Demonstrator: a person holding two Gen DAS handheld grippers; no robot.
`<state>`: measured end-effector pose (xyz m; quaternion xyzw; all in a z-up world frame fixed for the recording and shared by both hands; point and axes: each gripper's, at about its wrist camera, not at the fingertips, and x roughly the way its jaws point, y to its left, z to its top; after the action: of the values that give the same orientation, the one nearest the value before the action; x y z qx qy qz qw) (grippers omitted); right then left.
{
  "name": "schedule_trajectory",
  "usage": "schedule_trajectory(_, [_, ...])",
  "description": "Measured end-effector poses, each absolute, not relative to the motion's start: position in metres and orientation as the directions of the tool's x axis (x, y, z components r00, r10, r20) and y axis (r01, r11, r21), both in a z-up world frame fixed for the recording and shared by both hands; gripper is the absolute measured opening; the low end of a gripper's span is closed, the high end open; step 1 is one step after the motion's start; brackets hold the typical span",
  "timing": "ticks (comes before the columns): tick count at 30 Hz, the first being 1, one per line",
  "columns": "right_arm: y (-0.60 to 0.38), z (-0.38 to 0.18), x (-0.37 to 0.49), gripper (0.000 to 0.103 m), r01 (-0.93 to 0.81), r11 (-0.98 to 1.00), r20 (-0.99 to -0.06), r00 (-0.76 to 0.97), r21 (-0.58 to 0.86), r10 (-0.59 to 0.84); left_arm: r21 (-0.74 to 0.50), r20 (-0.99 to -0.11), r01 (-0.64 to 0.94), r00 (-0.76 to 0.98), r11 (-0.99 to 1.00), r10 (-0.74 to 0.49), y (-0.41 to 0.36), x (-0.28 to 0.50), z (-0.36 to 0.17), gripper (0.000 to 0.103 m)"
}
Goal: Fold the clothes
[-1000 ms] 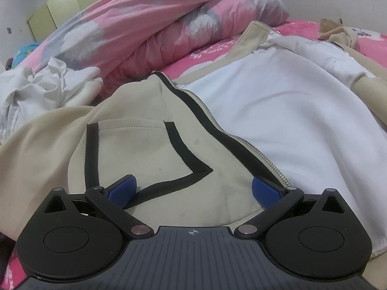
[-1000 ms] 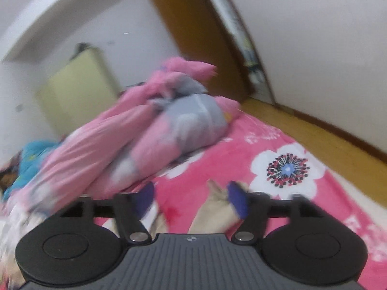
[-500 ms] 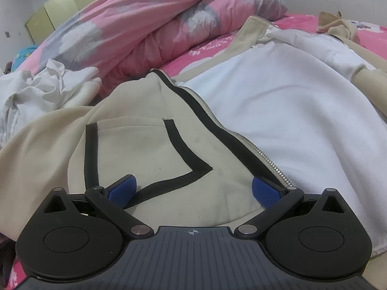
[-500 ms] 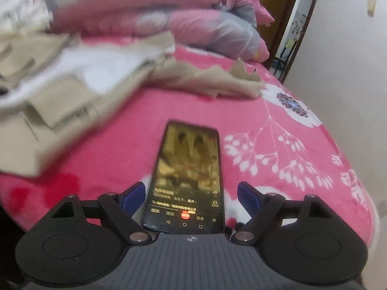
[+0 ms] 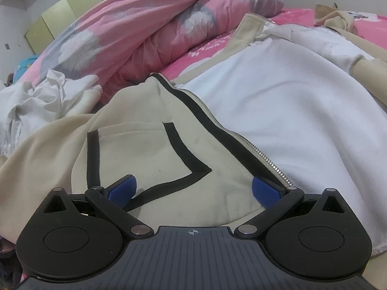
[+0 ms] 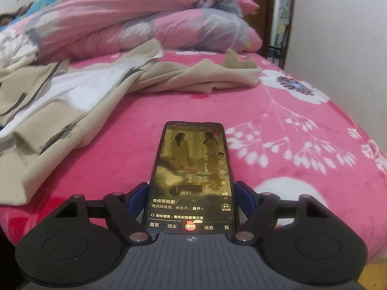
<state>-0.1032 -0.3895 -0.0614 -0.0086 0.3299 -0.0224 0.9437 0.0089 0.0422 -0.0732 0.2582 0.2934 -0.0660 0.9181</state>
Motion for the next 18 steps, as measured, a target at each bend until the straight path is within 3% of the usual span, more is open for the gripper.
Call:
schedule_trajectory(7, [-0.440,-0.061,-0.090,0.079,0.101,0.992,-0.597,0.792,-0.074,-0.125,0.419,-0.581,0.276,0.814,0.865,0.022,0.045,0.010,-0.072,0.103])
schedule_trajectory(11, [-0.473,-0.062,-0.086,0.080,0.126,0.992,-0.608,0.788,0.002,-0.098,0.417,-0.582,0.276,0.813,0.866,0.021,0.045,0.010,-0.072,0.103])
schedule_trajectory(14, [-0.459,-0.054,-0.096,0.088,0.142,0.986,-0.623,0.765,-0.084,-0.163,0.430,-0.576,0.276,0.817,0.859,0.026,0.044,0.009,-0.072,0.103])
schedule_trajectory(17, [-0.420,-0.045,-0.119,0.089,0.164,0.964,-0.573,0.778,-0.209,-0.257,0.434,-0.575,0.277,0.818,0.858,0.027,0.044,0.010,-0.073,0.103])
schedule_trajectory(18, [-0.406,-0.043,-0.124,0.090,0.135,0.975,-0.568,0.795,-0.175,-0.212,0.430,-0.576,0.277,0.817,0.859,0.025,0.045,0.010,-0.073,0.103])
